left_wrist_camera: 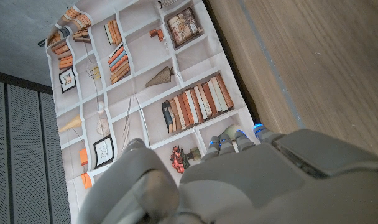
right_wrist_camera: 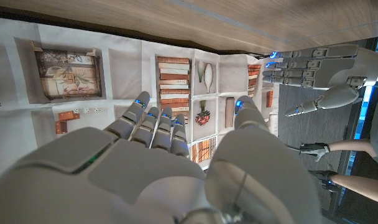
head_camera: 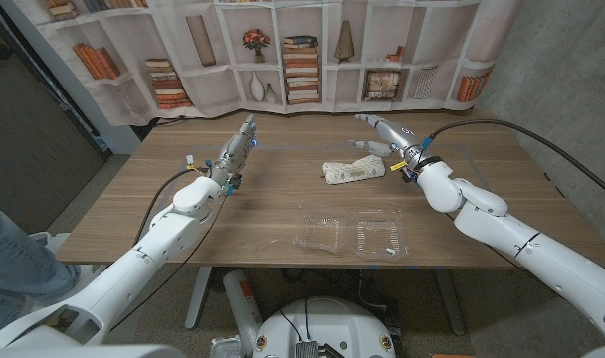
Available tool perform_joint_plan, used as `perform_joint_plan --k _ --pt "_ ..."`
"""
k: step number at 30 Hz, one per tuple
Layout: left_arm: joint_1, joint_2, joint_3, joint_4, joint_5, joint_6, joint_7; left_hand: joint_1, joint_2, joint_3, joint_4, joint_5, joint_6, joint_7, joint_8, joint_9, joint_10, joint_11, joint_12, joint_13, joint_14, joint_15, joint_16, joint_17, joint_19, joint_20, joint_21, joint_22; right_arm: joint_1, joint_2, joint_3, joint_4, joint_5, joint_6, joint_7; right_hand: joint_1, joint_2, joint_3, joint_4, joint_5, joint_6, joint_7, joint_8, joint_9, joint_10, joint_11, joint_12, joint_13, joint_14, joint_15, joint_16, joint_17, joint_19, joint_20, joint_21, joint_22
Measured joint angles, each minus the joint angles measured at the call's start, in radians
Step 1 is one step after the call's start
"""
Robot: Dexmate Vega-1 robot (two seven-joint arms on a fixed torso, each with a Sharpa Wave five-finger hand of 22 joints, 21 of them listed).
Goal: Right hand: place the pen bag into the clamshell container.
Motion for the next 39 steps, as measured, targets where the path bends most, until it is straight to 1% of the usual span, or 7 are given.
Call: perform_joint_plan --k 12,20,25,28,32,34,39 --pt "0.005 0.004 -0.002 -0.008 -0.001 0.0 0.001 0.0 0.0 -0.003 -0.003 0.0 0.0 0.0 0.0 0.0 0.0 0.0 0.0 0.0 0.0 0.0 0.0 0.0 0.005 0.005 -0.008 0.0 0.019 -0.013 -0.023 -0.019 -0.026 -0.038 0.035 0.025 -0.006 0.004 -0.004 0.0 -0.011 -0.011 -0.005 0.0 -0.019 -0.016 0.0 0.0 -0.004 0.004 0.0 0.0 0.016 0.016 -0.012 0.0" --pt "0.006 0.002 -0.002 -0.01 -0.001 0.005 0.005 0.0 0.0 -0.002 -0.003 0.0 0.0 0.0 0.0 0.0 0.0 0.0 0.0 0.0 0.0 0.0 0.0 0.0 0.005 0.005 -0.008 0.0 0.031 -0.021 -0.034 -0.026 -0.045 -0.065 0.061 0.04 -0.012 0.008 -0.008 0.0 -0.03 -0.038 -0.005 0.0 -0.034 -0.031 0.0 0.0 -0.016 0.027 0.0 0.0 0.019 0.041 -0.022 0.0" --pt "0.006 0.001 -0.002 -0.01 -0.001 0.006 0.009 0.0 0.0 -0.002 -0.003 0.0 0.0 0.0 0.0 0.0 0.0 0.0 0.0 0.0 0.0 0.0 0.0 0.0 0.005 0.006 -0.008 0.0 0.036 -0.027 -0.038 -0.029 -0.048 -0.069 0.064 0.054 -0.015 0.008 -0.008 0.0 -0.053 -0.061 -0.008 0.005 -0.048 -0.045 -0.006 0.0 -0.024 0.05 0.0 0.0 0.025 0.077 -0.037 0.0" --pt "0.006 0.0 -0.001 -0.011 0.001 0.008 0.011 0.0 0.0 -0.002 -0.003 0.0 0.0 0.0 0.0 0.0 0.0 0.0 0.0 0.0 0.0 0.0 0.0 0.0 0.0 0.01 -0.008 0.0 0.039 -0.03 -0.041 -0.031 -0.058 -0.082 0.076 0.059 -0.019 0.008 -0.008 0.0 -0.062 -0.07 -0.009 0.005 -0.058 -0.041 -0.006 0.0 -0.029 0.069 0.0 0.0 0.026 0.102 -0.042 0.0" --pt "0.006 -0.001 0.001 -0.015 0.003 0.011 0.015 0.0 0.0 -0.007 0.002 0.0 0.0 0.0 0.0 0.0 0.0 0.0 0.0 0.0 0.0 0.0 0.0 0.0 0.0 0.01 -0.008 0.0 0.044 -0.034 -0.046 -0.035 -0.069 -0.1 0.093 0.065 -0.015 0.011 -0.005 0.0 -0.076 -0.078 -0.009 0.005 -0.077 -0.035 -0.006 0.0 -0.036 0.076 0.0 0.0 0.031 0.122 -0.045 0.0" --pt "0.006 -0.001 0.002 -0.016 0.004 0.013 0.016 0.0 0.0 -0.007 0.002 0.0 0.0 0.0 0.0 0.0 0.0 0.0 0.0 0.0 0.0 0.0 0.0 0.0 0.0 0.01 -0.008 0.0 0.046 -0.036 -0.048 -0.037 -0.072 -0.106 0.099 0.071 -0.021 0.013 -0.004 0.0 -0.088 -0.073 -0.013 0.005 -0.087 -0.037 -0.006 0.0 -0.042 0.082 0.0 0.0 0.033 0.123 -0.052 0.0" --pt "0.006 -0.001 0.002 -0.02 0.005 0.016 0.02 0.004 0.004 -0.007 0.002 0.0 0.004 -0.004 0.0 0.0 0.0 0.0 0.0 0.0 0.0 0.0 0.0 0.0 0.0 0.01 -0.014 0.0 0.053 -0.041 -0.056 -0.043 -0.084 -0.129 0.126 0.076 -0.016 0.013 -0.004 0.0 -0.133 -0.071 -0.014 0.005 -0.118 -0.035 -0.015 0.0 -0.05 0.09 0.0 0.0 0.037 0.141 -0.066 0.005"
